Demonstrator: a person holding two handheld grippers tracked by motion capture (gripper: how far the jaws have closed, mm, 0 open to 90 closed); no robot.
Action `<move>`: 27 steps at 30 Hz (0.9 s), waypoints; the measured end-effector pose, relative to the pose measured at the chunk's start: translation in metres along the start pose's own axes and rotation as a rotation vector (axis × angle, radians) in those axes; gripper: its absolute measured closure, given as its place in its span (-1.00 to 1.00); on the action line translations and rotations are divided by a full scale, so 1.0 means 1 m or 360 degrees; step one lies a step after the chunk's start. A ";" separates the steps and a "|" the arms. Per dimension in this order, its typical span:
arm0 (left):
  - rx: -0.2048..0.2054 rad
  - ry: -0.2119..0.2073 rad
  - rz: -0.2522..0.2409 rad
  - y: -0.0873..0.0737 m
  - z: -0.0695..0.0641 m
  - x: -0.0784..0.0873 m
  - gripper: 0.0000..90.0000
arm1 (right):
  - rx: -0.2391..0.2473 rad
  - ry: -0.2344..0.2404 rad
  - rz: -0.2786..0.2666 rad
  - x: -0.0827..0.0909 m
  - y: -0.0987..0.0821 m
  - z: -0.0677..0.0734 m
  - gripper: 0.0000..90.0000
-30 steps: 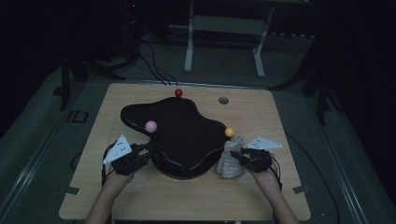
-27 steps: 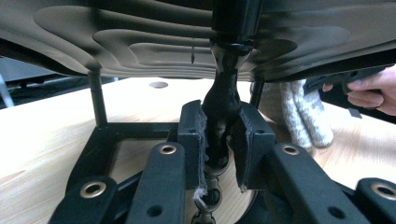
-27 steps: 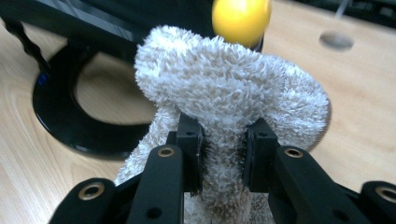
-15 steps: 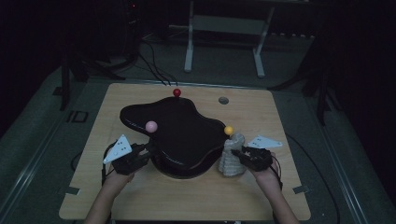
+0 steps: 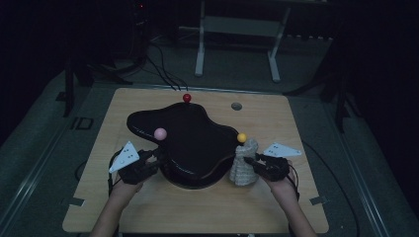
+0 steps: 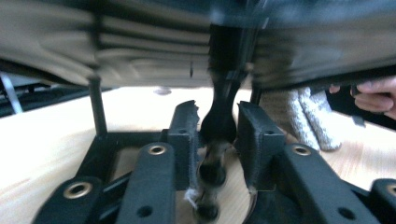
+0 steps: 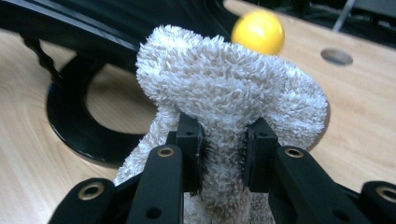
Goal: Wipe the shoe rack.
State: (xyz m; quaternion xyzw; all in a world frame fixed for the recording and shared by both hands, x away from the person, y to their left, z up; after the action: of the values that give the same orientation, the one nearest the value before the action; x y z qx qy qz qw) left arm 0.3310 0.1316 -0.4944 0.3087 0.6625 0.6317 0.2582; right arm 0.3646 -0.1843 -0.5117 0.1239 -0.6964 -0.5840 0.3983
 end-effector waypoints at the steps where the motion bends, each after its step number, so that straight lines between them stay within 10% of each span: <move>1: -0.0031 0.0025 0.0006 0.004 -0.002 0.000 0.53 | 0.0013 0.0008 -0.0010 0.001 0.003 0.002 0.61; 10: -0.0013 0.0021 0.0015 0.006 -0.001 0.000 0.65 | 0.0009 0.0021 0.0109 -0.013 -0.020 0.008 0.61; 18: 0.0005 -0.0021 0.0005 0.005 0.000 0.000 0.65 | 0.0063 -0.0035 -0.0030 0.001 0.012 0.006 0.61; 27: 0.0023 -0.0052 -0.0008 0.005 0.001 0.000 0.65 | 0.0066 -0.0064 0.0050 -0.008 -0.003 0.003 0.61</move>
State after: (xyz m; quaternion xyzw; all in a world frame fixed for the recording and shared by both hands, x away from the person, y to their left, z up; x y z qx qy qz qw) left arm 0.3322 0.1323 -0.4900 0.3190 0.6637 0.6211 0.2683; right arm 0.3667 -0.1777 -0.5175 0.1095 -0.7180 -0.5655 0.3907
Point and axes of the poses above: each handheld gripper's, and its own axes: x roughly backward along the jaws, y roughly out of its top, z roughly to its left, the point moved 8 cm from there along -x, roughly forward along the jaws, and after that the axes turned 7 degrees about -z, right-handed, at the moved point
